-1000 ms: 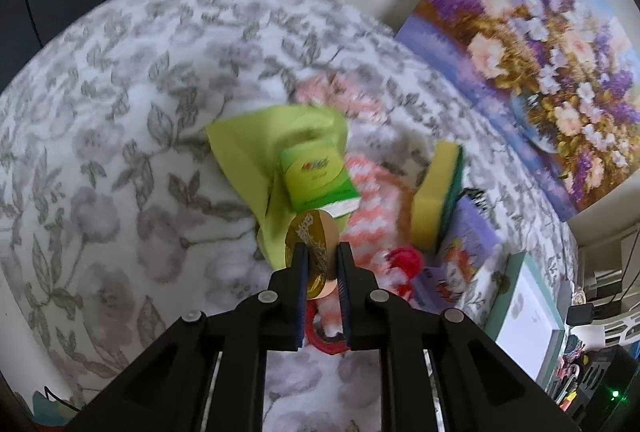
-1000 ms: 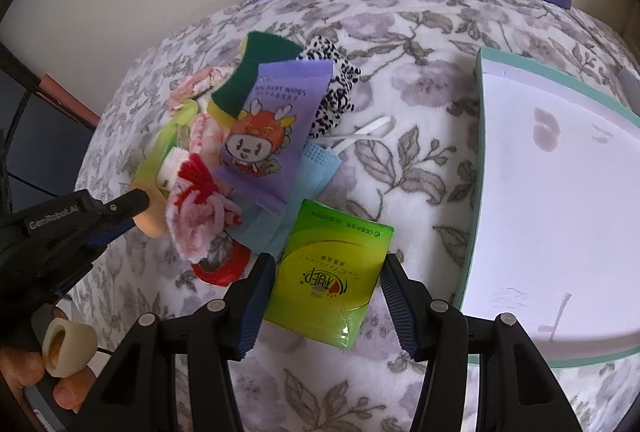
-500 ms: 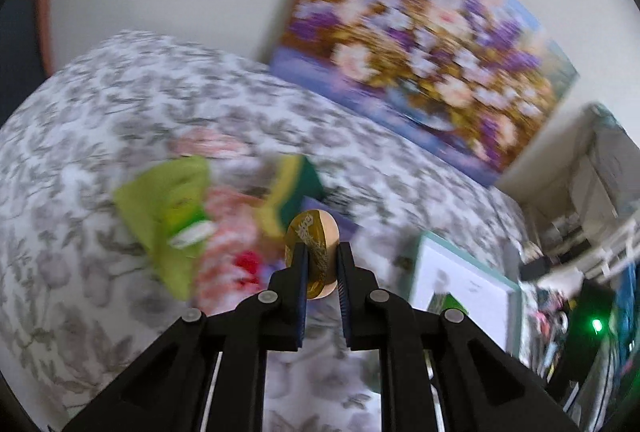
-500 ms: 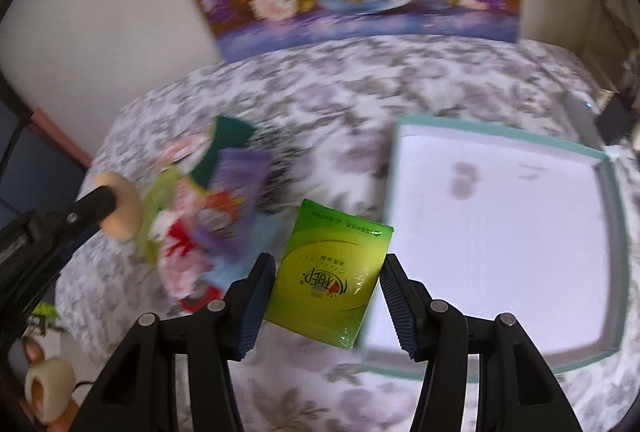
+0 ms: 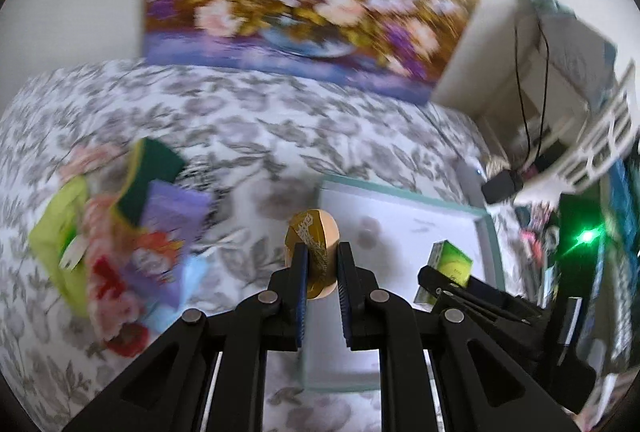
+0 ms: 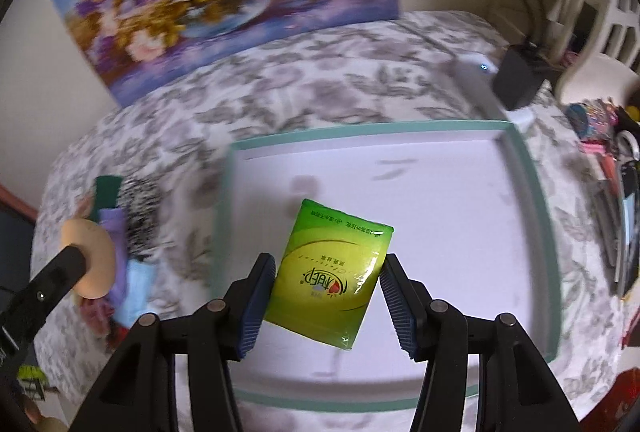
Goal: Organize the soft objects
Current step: 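Carry the green pack with the right tool while the left tool carries the tin over the tray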
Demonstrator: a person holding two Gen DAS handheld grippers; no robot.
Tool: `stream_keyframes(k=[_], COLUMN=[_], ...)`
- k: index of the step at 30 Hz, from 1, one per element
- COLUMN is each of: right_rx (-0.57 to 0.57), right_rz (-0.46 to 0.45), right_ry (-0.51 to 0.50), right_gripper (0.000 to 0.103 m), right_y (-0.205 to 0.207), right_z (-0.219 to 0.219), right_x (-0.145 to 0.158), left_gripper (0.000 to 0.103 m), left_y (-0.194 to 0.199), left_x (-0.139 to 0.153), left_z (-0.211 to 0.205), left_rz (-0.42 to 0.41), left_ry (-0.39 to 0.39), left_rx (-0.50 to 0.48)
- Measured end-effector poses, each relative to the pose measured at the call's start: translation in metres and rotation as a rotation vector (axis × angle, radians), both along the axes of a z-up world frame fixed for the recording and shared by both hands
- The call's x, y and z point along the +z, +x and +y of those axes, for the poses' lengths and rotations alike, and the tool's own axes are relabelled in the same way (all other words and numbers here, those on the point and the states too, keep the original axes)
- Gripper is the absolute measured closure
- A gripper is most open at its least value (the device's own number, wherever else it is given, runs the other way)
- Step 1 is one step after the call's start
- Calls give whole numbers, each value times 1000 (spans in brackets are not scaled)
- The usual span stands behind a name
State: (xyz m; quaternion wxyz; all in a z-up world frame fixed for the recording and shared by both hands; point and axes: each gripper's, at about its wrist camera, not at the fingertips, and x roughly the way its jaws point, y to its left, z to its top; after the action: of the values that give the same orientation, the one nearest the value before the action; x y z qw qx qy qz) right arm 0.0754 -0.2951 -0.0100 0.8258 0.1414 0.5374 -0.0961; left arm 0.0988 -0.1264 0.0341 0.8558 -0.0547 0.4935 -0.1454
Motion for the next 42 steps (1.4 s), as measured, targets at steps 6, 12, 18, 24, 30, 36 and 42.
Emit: stream_keyframes(k=[6,12,18,24,30,36,42], right_rx=[-73,-113,-122,-107,-108,-104,-104], right_rz=[24,38,65,68,80,80,92], right_ry=[-10,18,27,24,20,20,17], right_gripper=[46,46,46,46,46,46,46], right_y=[0,3,6,9,9,10,10], right_z=[-36,-56,-63,-60,-59,-59,-58], right_x=[-8,-19,-30,-31,-34,-34,-35], left_gripper=[89,89,88,85,83,81,79], left_y=[18,34,41,40,30,28,22], left_x=[-28,-57,-78,-86,-91,-93,-95], left_z=[-47,-66,-69,-72,-78,-76,-74], left_rz=[5,27,37,2,-53,-68,-61], left_ry=[50,66,39,50,81,69,105], left_rx=[-81,-128,-147,-160,-201,-192,-177])
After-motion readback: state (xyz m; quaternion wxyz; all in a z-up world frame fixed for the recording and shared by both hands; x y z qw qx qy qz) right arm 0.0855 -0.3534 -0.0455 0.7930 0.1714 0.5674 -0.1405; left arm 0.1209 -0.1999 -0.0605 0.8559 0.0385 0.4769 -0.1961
